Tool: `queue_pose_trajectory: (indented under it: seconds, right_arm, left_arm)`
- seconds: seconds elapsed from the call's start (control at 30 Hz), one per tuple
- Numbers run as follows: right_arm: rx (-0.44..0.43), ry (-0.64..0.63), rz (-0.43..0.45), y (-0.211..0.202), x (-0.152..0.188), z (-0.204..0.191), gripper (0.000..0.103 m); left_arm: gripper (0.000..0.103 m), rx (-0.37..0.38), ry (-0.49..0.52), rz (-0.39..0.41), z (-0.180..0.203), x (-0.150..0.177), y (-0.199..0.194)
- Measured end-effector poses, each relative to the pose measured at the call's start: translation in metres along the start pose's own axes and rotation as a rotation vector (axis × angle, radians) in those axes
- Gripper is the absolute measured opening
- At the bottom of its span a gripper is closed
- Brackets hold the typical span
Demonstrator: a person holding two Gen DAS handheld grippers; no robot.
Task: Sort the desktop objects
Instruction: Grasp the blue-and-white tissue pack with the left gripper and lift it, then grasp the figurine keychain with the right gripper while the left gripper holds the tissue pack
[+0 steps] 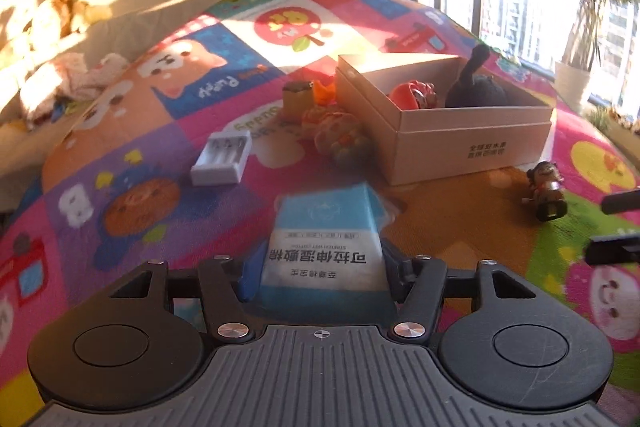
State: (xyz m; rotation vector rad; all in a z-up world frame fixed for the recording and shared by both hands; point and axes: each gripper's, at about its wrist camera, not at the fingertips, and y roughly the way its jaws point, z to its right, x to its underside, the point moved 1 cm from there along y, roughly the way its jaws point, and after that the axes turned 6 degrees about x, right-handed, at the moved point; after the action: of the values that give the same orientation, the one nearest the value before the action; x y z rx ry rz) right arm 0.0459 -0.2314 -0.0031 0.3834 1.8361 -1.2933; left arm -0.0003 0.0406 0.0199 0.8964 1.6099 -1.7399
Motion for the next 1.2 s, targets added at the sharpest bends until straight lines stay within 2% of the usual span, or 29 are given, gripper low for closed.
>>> queue_pose_trajectory:
  seconds: [0.1, 0.13, 0.17, 0.27, 0.43, 0.53, 0.6, 0.7, 0.77, 0.97, 1.1, 1.2]
  right_arm:
    - [0.056, -0.003, 0.016, 0.008, -0.011, 0.002, 0.103]
    - [0.079, -0.017, 0.03, 0.01, -0.015, 0.002, 0.103]
    - [0.095, -0.043, 0.05, 0.012, -0.018, 0.002, 0.103]
    - [0.1, -0.143, 0.084, 0.023, -0.031, -0.001, 0.103]
    - [0.011, -0.222, 0.055, 0.042, -0.041, -0.008, 0.103]
    - [0.022, -0.258, 0.022, 0.051, -0.041, -0.011, 0.102]
    - [-0.009, -0.268, -0.019, 0.047, -0.037, -0.009, 0.099]
    - [-0.101, -0.286, -0.09, 0.03, -0.023, -0.008, 0.096]
    - [-0.121, -0.311, -0.095, 0.014, -0.012, -0.011, 0.096]
    - [-0.084, -0.296, -0.031, -0.007, -0.01, -0.021, 0.096]
    - [-0.001, -0.2, 0.01, 0.008, -0.026, -0.019, 0.096]
    - [0.051, -0.186, 0.01, 0.026, -0.03, -0.018, 0.096]
  left_arm:
    - [0.068, -0.007, -0.075, 0.011, -0.002, 0.013, -0.015]
    - [0.074, -0.012, -0.096, 0.014, -0.003, 0.016, -0.017]
    - [0.08, -0.008, -0.117, 0.013, -0.005, 0.019, -0.018]
    - [0.087, 0.016, -0.145, -0.008, -0.009, 0.025, -0.015]
    - [0.095, 0.043, -0.162, -0.013, -0.01, 0.028, -0.011]
    - [0.095, 0.049, -0.182, -0.013, -0.013, 0.029, -0.011]
    - [0.096, 0.053, -0.198, -0.009, -0.015, 0.03, -0.011]
    - [0.097, 0.058, -0.212, -0.012, -0.016, 0.03, -0.01]
    - [0.097, 0.058, -0.203, -0.014, -0.014, 0.03, -0.009]
    - [0.098, 0.06, -0.194, -0.014, -0.012, 0.03, -0.01]
    - [0.099, 0.06, -0.197, -0.013, -0.012, 0.03, -0.01]
    - [0.099, 0.059, -0.196, -0.013, -0.012, 0.03, -0.01]
